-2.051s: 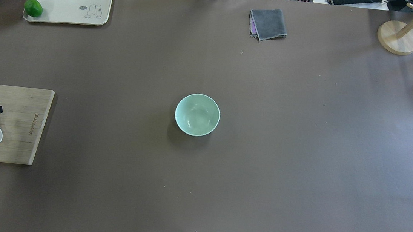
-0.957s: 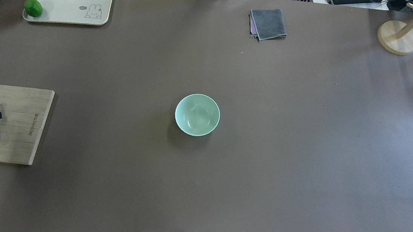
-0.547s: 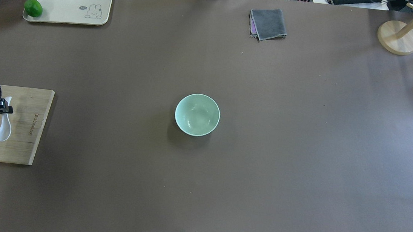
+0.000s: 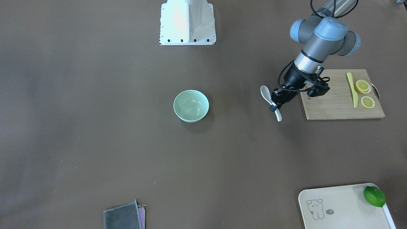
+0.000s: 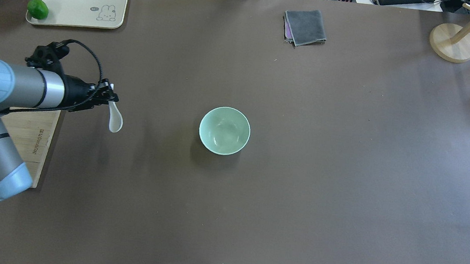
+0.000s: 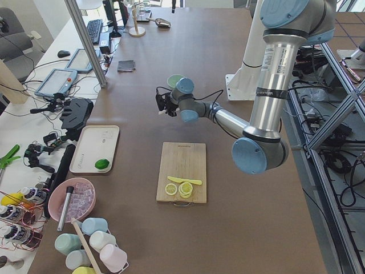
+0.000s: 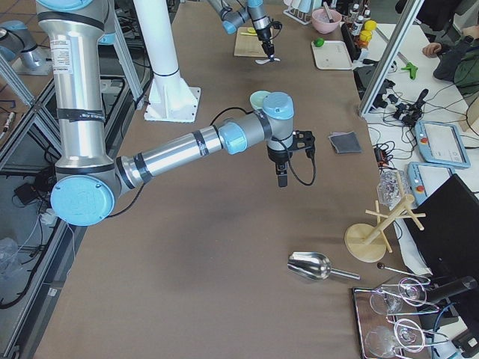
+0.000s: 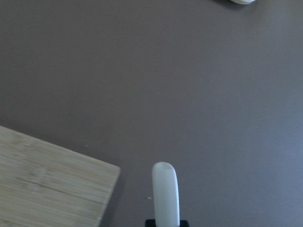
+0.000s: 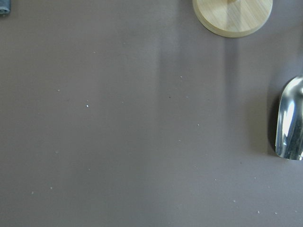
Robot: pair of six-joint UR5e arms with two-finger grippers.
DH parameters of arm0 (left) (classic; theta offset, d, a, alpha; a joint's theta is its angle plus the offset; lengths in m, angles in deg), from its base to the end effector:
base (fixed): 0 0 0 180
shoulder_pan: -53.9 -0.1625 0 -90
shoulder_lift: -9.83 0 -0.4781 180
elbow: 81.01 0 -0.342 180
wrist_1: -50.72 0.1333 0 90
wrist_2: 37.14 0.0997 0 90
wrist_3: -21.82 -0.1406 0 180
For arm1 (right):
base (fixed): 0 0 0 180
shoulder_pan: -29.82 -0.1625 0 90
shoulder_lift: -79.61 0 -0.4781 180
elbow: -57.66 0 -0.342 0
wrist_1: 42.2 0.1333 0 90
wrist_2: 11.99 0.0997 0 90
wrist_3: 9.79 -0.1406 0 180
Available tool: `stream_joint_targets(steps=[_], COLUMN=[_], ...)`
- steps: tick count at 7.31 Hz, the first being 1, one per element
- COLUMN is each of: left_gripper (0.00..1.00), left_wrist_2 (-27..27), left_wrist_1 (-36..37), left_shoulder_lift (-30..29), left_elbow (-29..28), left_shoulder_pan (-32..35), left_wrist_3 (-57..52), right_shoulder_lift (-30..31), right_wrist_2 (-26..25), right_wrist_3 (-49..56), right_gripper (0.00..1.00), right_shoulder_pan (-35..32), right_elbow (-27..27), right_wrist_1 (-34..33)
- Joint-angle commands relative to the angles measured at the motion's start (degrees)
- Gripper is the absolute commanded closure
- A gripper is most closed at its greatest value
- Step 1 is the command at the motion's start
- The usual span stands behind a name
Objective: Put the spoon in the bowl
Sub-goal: 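Lift the white spoon with the left gripper toward the bowl, then lower the spoon into the bowl and open the left gripper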
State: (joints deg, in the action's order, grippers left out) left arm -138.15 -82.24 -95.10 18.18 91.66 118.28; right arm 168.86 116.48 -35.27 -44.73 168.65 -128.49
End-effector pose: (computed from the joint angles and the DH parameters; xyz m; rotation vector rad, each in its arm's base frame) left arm 0.4102 -0.4523 0.4466 0.1537 1.1872 -0.5669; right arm -0.0787 -0.4568 0.5704 0.1693 -0.7672 0.0169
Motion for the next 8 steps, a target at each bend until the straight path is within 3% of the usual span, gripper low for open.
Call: stream_joint_targets(steps=[1,3,4,5,7,8], left_gripper=[1.0,1.0,0.56,0.04,0.03,0.02], left_wrist_2=[10.7,16.3,17.2,18.9,19.8,19.5], left_wrist_1=[8.4,8.5,8.4,8.4,8.7,8.9], left_shoulder_lift=[-14.8,-20.2,-20.3,-20.3,-19.5,-16.9], left_elbow=[-4.0,-8.3,-8.7,-8.8,-7.5,-4.0], left_shoulder_pan=[-7.7,-10.6,-10.9,-11.0,-11.4,-11.0], left_wrist_3=[7.1,9.2,9.0,8.4,7.6,4.9], right_shoulder_lift=[2.1,2.1,2.1,2.1,1.9,2.1], right_wrist_2=[-0.9,-0.9,-0.9,-0.9,-0.9,-0.9], right_wrist_3=[0.0,-0.2,-0.5,-0.5,-0.5,-0.5], right_gripper=[0.0,0.0,0.0,0.0,0.0,0.0], right_shoulder_pan=[-1.0,-1.0,-1.0,-1.0,-1.0,-1.0], right_elbow=[0.0,0.0,0.1,0.1,0.0,0.1], right_wrist_1=[0.1,0.0,0.0,0.1,0.1,0.1])
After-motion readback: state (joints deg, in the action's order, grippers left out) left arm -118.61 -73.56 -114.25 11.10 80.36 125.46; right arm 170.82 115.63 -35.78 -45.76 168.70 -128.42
